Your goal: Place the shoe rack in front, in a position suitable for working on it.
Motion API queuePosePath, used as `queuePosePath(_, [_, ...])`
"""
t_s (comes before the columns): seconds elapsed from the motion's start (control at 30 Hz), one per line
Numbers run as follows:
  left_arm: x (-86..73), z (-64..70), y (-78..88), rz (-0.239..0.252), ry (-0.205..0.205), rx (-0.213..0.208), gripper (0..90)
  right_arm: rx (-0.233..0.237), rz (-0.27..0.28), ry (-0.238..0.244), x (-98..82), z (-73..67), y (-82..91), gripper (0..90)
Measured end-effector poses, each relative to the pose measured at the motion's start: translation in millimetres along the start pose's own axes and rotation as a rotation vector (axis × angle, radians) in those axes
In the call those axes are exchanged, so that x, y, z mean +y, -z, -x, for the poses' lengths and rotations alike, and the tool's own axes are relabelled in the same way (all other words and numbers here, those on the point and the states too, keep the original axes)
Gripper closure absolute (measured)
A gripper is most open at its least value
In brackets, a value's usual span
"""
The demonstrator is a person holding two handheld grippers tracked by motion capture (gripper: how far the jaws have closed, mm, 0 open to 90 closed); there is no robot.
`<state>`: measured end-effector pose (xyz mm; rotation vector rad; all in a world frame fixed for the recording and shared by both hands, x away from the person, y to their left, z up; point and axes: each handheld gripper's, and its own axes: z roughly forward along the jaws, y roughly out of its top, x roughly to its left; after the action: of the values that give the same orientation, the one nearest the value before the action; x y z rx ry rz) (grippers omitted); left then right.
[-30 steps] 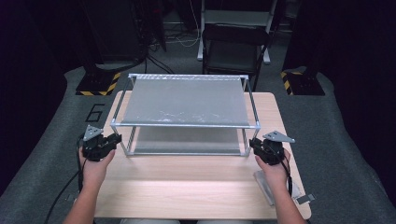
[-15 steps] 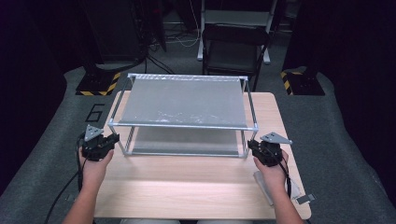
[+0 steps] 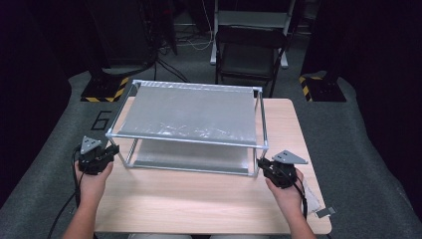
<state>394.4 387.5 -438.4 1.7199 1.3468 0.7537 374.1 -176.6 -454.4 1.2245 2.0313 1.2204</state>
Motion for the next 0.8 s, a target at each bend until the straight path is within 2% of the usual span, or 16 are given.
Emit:
queuePosePath(0.3, [-5.0,-10.4,4.6,0.001,0.018,0.026,81.3,0.052,0.018,0.022,-10.8,-19.0,11.2,79.6])
queuePosePath(0.47, [-8.6,-14.5,8.7,0.002,0.024,0.037,81.4,0.112,0.021,0.012,-19.1,-29.0,19.6,78.7])
queuePosePath(0.8, [-11.8,-22.5,14.0,0.002,0.033,0.051,81.4,0.169,0.025,0.035,-28.7,-48.8,31.9,78.5])
